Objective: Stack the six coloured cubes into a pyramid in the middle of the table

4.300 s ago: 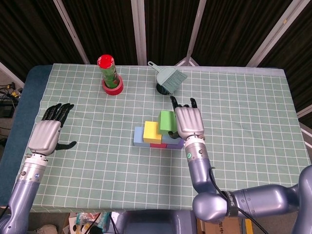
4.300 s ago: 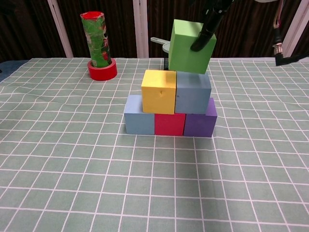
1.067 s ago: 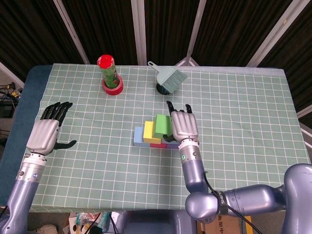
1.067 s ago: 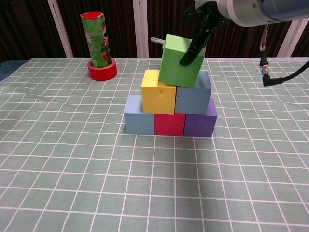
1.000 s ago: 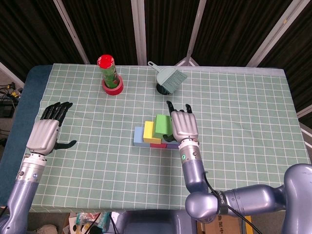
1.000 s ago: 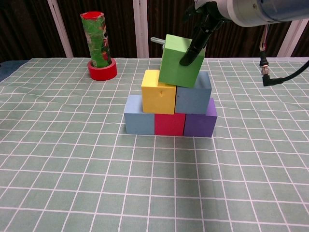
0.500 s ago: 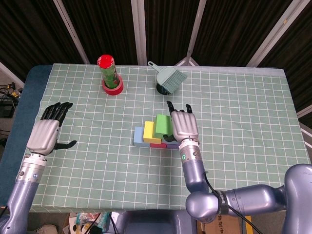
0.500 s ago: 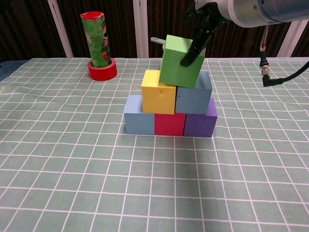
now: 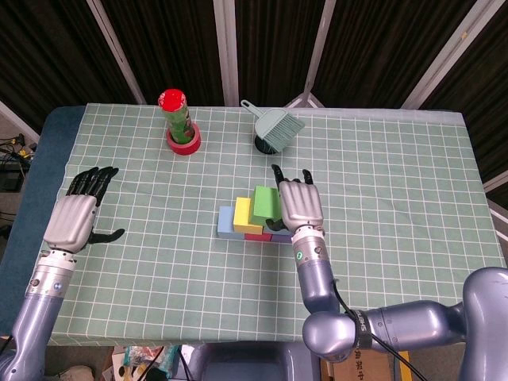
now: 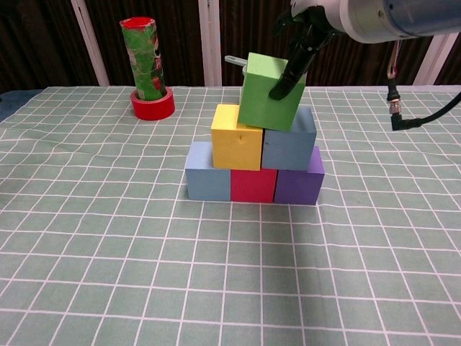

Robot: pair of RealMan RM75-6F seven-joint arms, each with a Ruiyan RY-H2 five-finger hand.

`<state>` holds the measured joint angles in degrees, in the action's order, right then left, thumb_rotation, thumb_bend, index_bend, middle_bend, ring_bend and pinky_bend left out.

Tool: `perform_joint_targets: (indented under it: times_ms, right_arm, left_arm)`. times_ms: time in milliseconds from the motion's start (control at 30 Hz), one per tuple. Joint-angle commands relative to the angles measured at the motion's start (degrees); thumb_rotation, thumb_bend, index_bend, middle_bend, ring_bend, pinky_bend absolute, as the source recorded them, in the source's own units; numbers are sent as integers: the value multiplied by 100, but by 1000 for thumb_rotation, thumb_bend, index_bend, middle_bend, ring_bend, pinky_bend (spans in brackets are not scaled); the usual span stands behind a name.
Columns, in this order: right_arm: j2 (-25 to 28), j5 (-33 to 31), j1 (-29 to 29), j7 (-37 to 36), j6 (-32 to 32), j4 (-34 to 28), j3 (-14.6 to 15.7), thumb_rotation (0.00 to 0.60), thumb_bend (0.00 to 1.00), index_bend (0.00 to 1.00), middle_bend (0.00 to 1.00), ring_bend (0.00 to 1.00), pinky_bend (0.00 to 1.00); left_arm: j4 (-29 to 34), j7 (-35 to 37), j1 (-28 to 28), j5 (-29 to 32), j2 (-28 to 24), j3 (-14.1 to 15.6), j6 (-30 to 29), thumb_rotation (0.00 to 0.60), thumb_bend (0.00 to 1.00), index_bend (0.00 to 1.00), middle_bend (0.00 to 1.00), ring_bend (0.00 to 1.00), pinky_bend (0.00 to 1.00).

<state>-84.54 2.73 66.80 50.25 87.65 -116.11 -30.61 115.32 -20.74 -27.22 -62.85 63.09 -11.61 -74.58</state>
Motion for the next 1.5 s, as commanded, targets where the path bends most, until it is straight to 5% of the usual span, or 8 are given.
perform_joint_targets:
  times_ms: [33, 767, 1500]
  right_arm:
    - [-6, 4, -5, -3, -13, 4, 6, 600, 317, 0, 474, 298, 0]
    - [-11, 59, -49, -43, -175, -34, 55, 600, 317, 0, 416, 239, 0]
    - [42, 82, -2, 13, -133, -168, 75, 600, 315, 0, 59, 82, 0]
  left_arm:
    - [-2, -1, -1, 3, 2, -1, 2, 600, 166, 0, 51, 0, 0]
    - [20, -34, 0, 40, -6, -10, -13, 600, 167, 0, 51, 0, 0]
    - [70, -26, 14, 33, -37, -31, -56, 600, 167, 0, 51, 0, 0]
